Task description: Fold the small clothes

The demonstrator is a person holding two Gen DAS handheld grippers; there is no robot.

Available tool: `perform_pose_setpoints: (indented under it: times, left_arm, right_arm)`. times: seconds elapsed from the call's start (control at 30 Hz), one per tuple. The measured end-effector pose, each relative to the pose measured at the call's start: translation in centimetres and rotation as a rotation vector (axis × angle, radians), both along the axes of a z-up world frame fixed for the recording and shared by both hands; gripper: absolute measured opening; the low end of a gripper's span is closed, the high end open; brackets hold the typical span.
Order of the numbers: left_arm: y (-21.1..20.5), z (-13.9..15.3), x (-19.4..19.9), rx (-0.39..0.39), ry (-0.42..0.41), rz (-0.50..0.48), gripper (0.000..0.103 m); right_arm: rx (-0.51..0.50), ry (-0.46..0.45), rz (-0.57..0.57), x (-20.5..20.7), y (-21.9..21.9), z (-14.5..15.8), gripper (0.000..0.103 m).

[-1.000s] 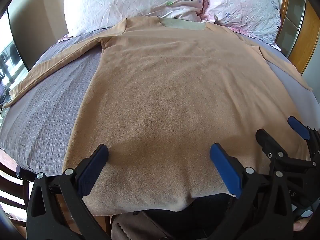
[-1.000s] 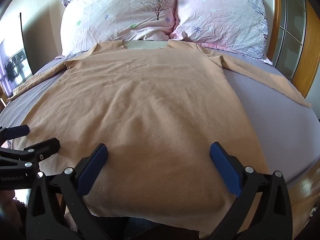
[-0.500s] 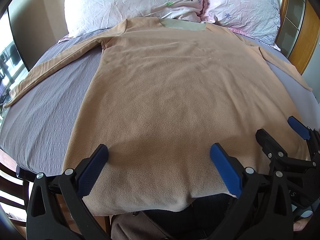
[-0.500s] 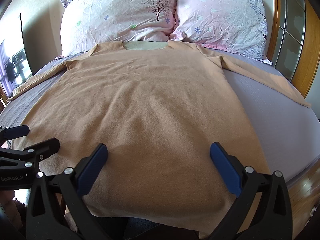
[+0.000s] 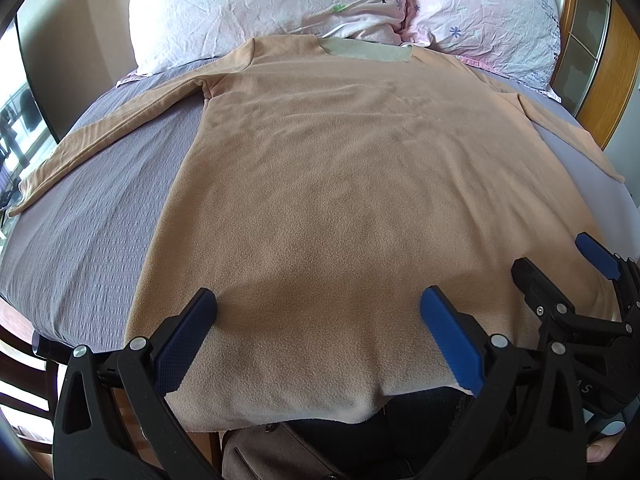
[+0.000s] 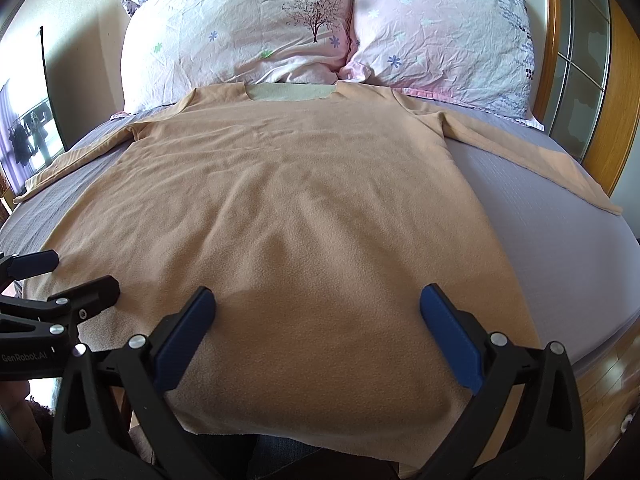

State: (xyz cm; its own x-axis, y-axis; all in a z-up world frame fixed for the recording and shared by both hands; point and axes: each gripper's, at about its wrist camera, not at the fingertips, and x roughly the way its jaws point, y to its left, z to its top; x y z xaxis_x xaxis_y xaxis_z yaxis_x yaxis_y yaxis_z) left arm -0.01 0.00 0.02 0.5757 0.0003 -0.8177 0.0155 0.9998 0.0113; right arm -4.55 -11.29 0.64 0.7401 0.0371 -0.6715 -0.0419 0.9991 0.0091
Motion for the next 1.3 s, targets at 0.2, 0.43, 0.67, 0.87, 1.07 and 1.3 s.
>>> perform_pose_setpoints:
  times: [0.2, 0.43, 0.67, 0.87, 1.07, 1.3]
  left_arm:
    - [0.00, 0.00, 0.00, 0.000, -0.001, 0.000, 0.102]
    - [0.00, 0.01, 0.00, 0.000, -0.002, 0.000, 0.102]
    - [0.00, 0.01, 0.01, 0.000, -0.002, 0.000, 0.102]
    - [0.00, 0.01, -0.01, 0.001, -0.003, -0.001, 0.102]
    - [0.01, 0.02, 0.01, 0.001, -0.004, 0.000, 0.102]
    - [0.03, 0.02, 0.07, 0.002, -0.004, 0.000, 0.102]
  right_arm:
    - [0.000, -0.001, 0.000, -0.03, -0.06, 0.05, 0.101]
    - [0.000, -0.002, 0.000, -0.10, -0.14, 0.11, 0.101]
    - [0.000, -0.003, 0.001, -0.09, -0.15, 0.15, 0.101]
    - [0.000, -0.005, -0.001, -0.06, -0.19, 0.21, 0.101]
    - [-0.001, -0.007, -0.003, -0.15, -0.29, 0.35, 0.101]
    - [0.002, -0.021, 0.000, -0.31, -0.47, 0.37, 0.101]
